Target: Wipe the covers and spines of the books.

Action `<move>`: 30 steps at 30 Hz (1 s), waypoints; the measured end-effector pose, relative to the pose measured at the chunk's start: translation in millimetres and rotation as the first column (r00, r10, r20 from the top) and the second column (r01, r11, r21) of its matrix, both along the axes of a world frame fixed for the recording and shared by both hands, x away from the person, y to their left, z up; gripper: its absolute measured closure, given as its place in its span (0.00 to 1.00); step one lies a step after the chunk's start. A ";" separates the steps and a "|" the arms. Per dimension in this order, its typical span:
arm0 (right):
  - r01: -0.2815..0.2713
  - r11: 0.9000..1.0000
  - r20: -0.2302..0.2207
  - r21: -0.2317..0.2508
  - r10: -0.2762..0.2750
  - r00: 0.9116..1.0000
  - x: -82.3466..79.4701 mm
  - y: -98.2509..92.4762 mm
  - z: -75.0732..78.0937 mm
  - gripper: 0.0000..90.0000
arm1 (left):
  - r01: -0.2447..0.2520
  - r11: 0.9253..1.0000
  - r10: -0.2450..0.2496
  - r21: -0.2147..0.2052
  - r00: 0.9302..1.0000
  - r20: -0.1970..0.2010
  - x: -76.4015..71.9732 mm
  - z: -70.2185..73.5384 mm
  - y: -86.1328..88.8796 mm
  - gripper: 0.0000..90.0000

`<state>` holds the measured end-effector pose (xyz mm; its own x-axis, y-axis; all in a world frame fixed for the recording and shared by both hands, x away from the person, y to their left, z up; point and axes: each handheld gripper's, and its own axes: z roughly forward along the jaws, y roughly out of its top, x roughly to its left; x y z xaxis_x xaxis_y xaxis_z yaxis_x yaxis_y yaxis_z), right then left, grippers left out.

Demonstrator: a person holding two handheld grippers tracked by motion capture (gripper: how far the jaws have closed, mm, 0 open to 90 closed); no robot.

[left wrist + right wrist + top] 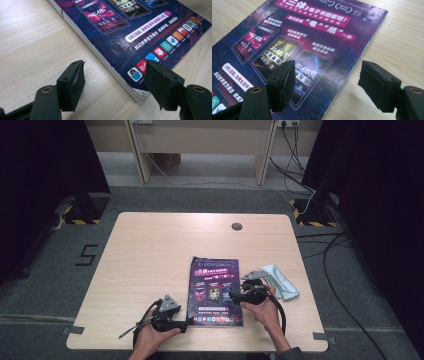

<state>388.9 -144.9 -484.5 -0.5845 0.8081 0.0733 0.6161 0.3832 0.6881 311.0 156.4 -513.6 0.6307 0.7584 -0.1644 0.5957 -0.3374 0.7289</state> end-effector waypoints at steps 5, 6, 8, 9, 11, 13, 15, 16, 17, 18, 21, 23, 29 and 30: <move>-0.002 1.000 -0.021 -0.009 0.002 1.000 5.9 6.1 -8.6 0.33 | 0.010 1.000 -0.010 0.000 1.000 -0.002 1.3 0.1 0.0 0.35; -0.002 1.000 -0.021 -0.009 0.002 1.000 5.9 6.1 -8.6 0.33 | 0.010 1.000 -0.010 0.000 1.000 -0.002 1.3 0.1 0.0 0.35; 0.009 1.000 -0.030 -0.005 -0.009 1.000 7.7 8.1 -10.5 0.33 | 0.014 1.000 -0.014 0.001 1.000 0.000 1.3 0.0 -1.1 0.35; 0.011 1.000 -0.032 -0.006 -0.012 0.999 10.3 9.6 -13.0 0.32 | 0.024 1.000 -0.024 -0.001 1.000 0.003 1.6 -0.2 -2.4 0.35; 0.014 1.000 -0.039 -0.013 -0.015 0.999 12.4 10.8 -15.3 0.32 | 0.036 0.999 -0.036 0.000 0.999 -0.001 2.6 0.3 -2.9 0.36; 0.013 1.000 -0.042 -0.017 -0.014 0.999 13.4 12.2 -17.0 0.31 | 0.039 0.999 -0.039 -0.008 0.999 -0.011 4.3 1.0 -3.0 0.35; 0.023 1.000 -0.046 -0.008 -0.024 0.999 14.9 12.4 -17.7 0.31 | 0.042 0.999 -0.042 -0.029 0.999 -0.022 6.5 0.3 -3.6 0.35; 0.023 1.000 -0.046 -0.008 -0.024 0.999 14.9 12.4 -17.7 0.31 | 0.042 0.999 -0.042 -0.029 0.999 -0.022 6.5 0.3 -3.6 0.34; 0.029 1.000 -0.054 0.003 -0.028 0.998 17.2 11.5 -18.9 0.29 | 0.041 0.998 -0.042 -0.037 0.999 -0.023 9.2 0.1 -5.5 0.34; 0.029 1.000 -0.054 0.003 -0.028 0.998 17.2 11.5 -18.9 0.29 | 0.041 0.998 -0.042 -0.037 0.999 -0.023 9.2 0.1 -5.5 0.34; 0.039 0.999 -0.059 0.023 -0.038 0.998 20.5 10.3 -20.3 0.29 | 0.044 0.998 -0.045 -0.049 0.999 -0.023 14.2 -0.4 -9.5 0.34; 0.045 0.999 -0.055 0.028 -0.043 0.998 22.4 10.6 -20.8 0.29 | 0.032 0.997 -0.033 -0.067 0.999 -0.024 17.2 -1.3 -12.2 0.33; 0.048 0.999 -0.051 0.026 -0.047 0.998 28.2 12.2 -21.2 0.27 | 0.049 0.999 -0.049 -0.019 0.999 0.010 15.7 -1.8 -16.5 0.32; 0.048 0.999 -0.048 0.025 -0.047 0.998 29.5 12.0 -21.3 0.27 | 0.052 0.998 -0.052 -0.018 0.999 0.012 15.6 -1.8 -16.4 0.32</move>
